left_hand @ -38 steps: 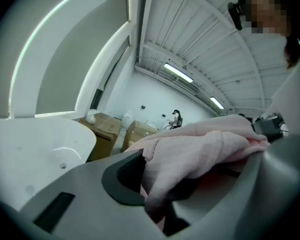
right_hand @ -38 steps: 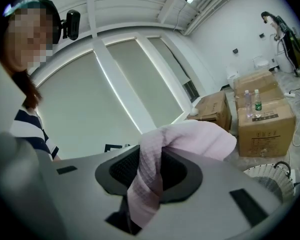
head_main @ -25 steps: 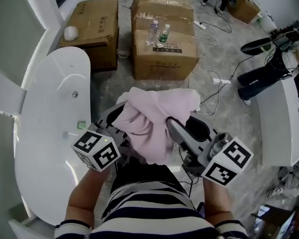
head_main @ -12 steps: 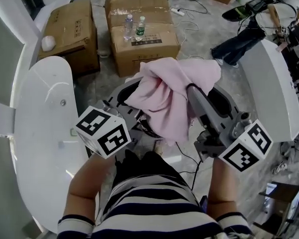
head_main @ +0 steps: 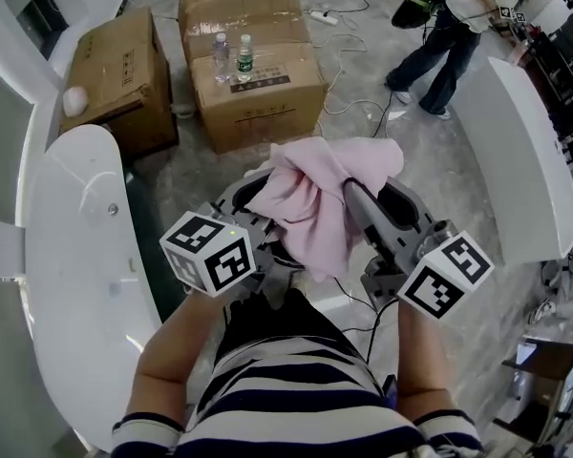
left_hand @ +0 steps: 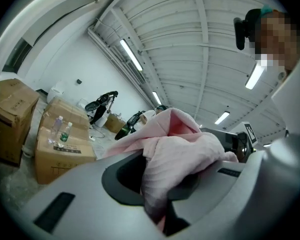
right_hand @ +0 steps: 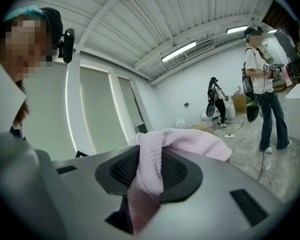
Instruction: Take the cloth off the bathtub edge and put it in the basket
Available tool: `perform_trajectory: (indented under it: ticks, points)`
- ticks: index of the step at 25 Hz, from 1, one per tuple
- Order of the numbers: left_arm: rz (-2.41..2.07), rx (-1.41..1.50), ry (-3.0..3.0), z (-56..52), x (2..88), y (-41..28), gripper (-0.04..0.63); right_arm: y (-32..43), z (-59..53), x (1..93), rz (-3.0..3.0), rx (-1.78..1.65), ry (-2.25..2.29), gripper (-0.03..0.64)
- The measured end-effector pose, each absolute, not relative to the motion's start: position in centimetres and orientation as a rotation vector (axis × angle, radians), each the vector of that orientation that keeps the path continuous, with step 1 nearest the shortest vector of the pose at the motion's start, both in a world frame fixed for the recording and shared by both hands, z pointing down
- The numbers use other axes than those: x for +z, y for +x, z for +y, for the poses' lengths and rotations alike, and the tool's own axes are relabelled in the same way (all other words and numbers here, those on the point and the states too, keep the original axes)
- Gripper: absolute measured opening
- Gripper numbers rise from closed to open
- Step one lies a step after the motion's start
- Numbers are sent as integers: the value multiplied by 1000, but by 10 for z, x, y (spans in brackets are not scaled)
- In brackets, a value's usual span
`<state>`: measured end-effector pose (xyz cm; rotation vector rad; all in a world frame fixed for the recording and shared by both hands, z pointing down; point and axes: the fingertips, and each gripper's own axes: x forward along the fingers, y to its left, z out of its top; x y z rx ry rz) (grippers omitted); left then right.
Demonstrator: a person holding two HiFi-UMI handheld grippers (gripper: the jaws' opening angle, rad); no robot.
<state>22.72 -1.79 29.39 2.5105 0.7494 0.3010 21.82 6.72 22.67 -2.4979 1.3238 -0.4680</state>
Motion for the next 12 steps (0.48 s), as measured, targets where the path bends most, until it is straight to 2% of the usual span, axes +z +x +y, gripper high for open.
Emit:
perform_trajectory:
  ticks: [12]
  points:
    - [717, 672, 2587, 7, 423, 242, 52, 251, 104, 344, 1216, -723, -2474, 124]
